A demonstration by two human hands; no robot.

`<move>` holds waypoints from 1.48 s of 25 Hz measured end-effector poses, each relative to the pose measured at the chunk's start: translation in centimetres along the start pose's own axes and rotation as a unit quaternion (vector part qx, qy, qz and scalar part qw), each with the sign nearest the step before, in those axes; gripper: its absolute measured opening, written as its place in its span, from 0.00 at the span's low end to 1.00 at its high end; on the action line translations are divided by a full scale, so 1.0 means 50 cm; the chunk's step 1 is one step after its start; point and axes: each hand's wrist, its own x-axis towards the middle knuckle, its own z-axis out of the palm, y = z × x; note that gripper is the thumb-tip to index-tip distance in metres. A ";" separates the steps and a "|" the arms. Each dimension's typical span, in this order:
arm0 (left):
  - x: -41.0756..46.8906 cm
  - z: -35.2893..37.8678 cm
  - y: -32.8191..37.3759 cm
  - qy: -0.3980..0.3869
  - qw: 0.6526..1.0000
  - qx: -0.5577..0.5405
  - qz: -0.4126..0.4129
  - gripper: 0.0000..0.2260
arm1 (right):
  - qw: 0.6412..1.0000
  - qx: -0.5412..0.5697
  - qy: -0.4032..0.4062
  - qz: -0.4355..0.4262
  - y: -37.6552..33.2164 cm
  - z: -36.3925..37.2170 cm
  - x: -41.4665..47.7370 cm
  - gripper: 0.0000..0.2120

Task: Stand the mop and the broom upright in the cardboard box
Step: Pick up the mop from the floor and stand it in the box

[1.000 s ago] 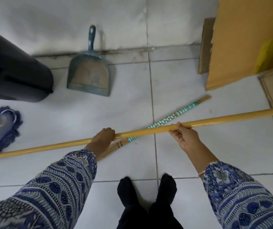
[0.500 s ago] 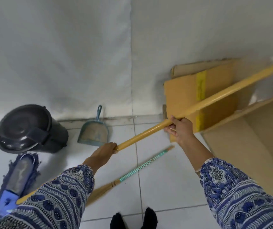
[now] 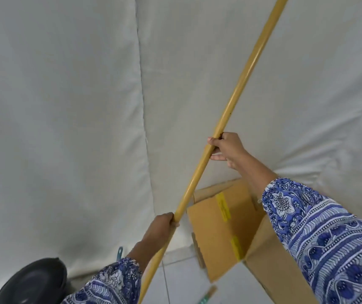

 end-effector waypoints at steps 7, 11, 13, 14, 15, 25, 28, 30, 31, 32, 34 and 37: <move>-0.036 0.067 0.217 0.063 0.995 -0.019 0.073 0.09 | 0.995 -0.037 -0.019 -0.093 -0.154 -0.148 -0.087 0.13; -0.031 0.171 0.374 0.063 0.993 -0.059 0.082 0.10 | 0.989 -0.059 -0.027 -0.132 -0.200 -0.312 -0.113 0.13; -0.025 0.237 0.467 0.074 0.990 -0.039 0.116 0.08 | 0.987 -0.066 -0.028 -0.144 -0.210 -0.414 -0.111 0.13; -0.021 0.277 0.519 0.077 0.988 -0.045 0.125 0.06 | 0.985 -0.072 -0.029 -0.152 -0.213 -0.474 -0.108 0.12; -0.017 0.307 0.557 0.079 0.987 -0.052 0.130 0.06 | 0.984 -0.074 -0.031 -0.157 -0.214 -0.518 -0.103 0.11; 0.141 0.584 0.823 0.082 0.984 -0.074 0.140 0.06 | 0.981 -0.090 -0.047 -0.168 -0.173 -0.870 0.052 0.07; 0.220 0.666 0.860 0.075 0.985 -0.087 0.132 0.12 | 0.979 -0.110 -0.060 -0.162 -0.129 -0.942 0.142 0.04; 0.278 0.706 0.881 0.070 0.987 -0.095 0.109 0.11 | 0.978 -0.112 -0.078 -0.155 -0.107 -0.976 0.206 0.02; 0.303 0.728 0.889 0.073 0.988 -0.098 0.099 0.08 | 0.978 -0.113 -0.089 -0.152 -0.095 -0.992 0.237 0.03; 0.327 0.745 0.898 0.076 0.988 -0.097 0.096 0.05 | 0.977 -0.115 -0.097 -0.152 -0.084 -1.007 0.264 0.04; 0.373 0.784 0.918 0.079 0.989 -0.096 0.087 0.03 | 0.976 -0.119 -0.108 -0.149 -0.060 -1.039 0.318 0.04; 0.436 0.837 0.940 0.093 0.988 -0.105 0.059 0.03 | 0.972 -0.116 -0.140 -0.145 -0.029 -1.083 0.403 0.03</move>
